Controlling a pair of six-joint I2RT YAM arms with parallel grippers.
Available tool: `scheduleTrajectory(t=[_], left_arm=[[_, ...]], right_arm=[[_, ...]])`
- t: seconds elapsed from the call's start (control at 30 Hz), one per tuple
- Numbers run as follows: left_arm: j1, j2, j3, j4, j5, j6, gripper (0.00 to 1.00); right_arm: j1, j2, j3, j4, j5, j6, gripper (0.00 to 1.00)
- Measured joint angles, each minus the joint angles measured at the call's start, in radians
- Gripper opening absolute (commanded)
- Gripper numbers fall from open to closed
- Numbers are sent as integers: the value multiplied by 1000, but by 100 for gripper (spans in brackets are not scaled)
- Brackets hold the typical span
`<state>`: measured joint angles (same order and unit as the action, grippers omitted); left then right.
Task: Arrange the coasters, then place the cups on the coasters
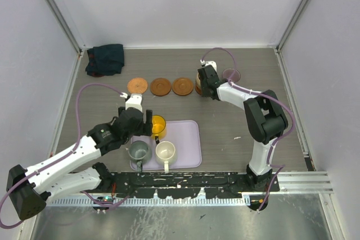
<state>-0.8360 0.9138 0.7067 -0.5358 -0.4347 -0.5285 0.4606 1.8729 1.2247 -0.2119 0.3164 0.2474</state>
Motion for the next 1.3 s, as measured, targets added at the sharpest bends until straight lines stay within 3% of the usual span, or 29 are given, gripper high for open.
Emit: scheduleTrajectory(t=[0.13,0.47,0.83,1.07,1.3], left_arm=[[0,-2,0,0,0,0,80],[0,-2,0,0,0,-1,80],[0,-2,-2,2,0,-1,80],[0,0,-2,4,1,-2,80],[0,9,-3,8,4,-2,80]], right_arm=[[0,0,-4,5,0,3,23],[-1,-5,-11,10,0,13,51],[-1,-35,-29,11,-2,18,57],[3,-97,-63,8,-3,27,71],[18,-200,-114,-4,5,43,72]])
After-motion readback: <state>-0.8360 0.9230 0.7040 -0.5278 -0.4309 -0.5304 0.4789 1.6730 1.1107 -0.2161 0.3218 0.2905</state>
